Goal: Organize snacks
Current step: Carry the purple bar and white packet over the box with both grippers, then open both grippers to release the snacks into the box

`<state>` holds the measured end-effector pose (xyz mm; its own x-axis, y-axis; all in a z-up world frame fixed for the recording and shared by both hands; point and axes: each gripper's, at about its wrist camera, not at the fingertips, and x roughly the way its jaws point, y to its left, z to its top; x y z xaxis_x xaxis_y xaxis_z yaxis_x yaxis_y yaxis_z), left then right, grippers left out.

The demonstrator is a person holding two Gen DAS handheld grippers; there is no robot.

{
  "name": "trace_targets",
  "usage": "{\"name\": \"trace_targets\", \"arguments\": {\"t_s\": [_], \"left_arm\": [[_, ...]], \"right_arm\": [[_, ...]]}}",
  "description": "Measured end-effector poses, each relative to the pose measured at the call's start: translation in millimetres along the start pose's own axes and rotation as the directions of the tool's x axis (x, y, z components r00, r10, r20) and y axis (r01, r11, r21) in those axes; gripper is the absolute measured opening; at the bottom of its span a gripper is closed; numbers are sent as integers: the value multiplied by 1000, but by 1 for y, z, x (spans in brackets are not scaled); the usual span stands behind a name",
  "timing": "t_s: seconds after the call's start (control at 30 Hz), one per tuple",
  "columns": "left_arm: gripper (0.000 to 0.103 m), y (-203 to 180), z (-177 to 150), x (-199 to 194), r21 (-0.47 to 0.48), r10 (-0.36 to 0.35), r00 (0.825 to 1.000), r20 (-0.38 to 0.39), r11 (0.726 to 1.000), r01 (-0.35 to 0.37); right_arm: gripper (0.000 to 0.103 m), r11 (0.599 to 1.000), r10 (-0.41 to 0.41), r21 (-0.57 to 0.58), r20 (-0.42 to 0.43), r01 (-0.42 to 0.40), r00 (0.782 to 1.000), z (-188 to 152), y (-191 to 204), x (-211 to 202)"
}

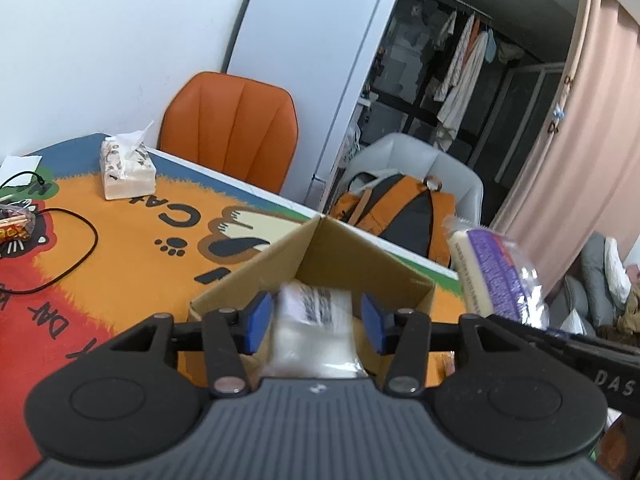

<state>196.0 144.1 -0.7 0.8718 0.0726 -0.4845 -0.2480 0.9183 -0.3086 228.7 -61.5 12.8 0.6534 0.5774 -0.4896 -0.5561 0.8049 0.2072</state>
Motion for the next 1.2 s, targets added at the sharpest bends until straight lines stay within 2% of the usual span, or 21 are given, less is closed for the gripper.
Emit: {"name": "trace_targets", "arguments": {"t_s": [0.1, 0.33, 0.43, 0.8, 0.87, 0.9, 0.93, 0.97, 1.1, 1.2], "left_arm": [[63, 1, 2, -5, 14, 40, 999, 14, 999, -40], [70, 15, -1, -21, -15, 80, 996, 32, 997, -80], [77, 24, -2, -26, -39, 97, 995, 37, 995, -95], [82, 52, -10, -42, -110, 170, 985, 33, 980, -166], [83, 57, -12, -43, -124, 187, 982, 28, 975, -182], [83, 59, -13, -44, -130, 192, 981, 28, 974, -187], [83, 60, -14, -44, -133, 197, 980, 27, 972, -192], [84, 61, -14, -45, -134, 202, 979, 27, 971, -197], [87, 62, -14, -46, -138, 208, 977, 35, 970, -201], [90, 57, -15, -46, -123, 198, 979, 39, 974, -192]], "right_arm": [[30, 1000, 13, 3, -7, -13, 1000, 0, 3, 7], [30, 999, 45, 5, -31, -45, 999, 1, 13, 26], [30, 998, 62, 6, -35, -62, 997, 3, 18, 30], [31, 994, 101, -36, -38, -102, 994, 14, 42, 51], [36, 992, 115, -52, -43, -117, 992, 14, 46, 54], [42, 992, 112, -56, -40, -114, 993, 14, 47, 54], [53, 993, 101, -55, -37, -103, 994, 13, 47, 52], [56, 994, 95, -50, -31, -96, 995, 13, 46, 51], [56, 995, 89, -39, -46, -91, 995, 8, 42, 44], [67, 996, 77, -52, -37, -79, 996, 2, 41, 33]]}}
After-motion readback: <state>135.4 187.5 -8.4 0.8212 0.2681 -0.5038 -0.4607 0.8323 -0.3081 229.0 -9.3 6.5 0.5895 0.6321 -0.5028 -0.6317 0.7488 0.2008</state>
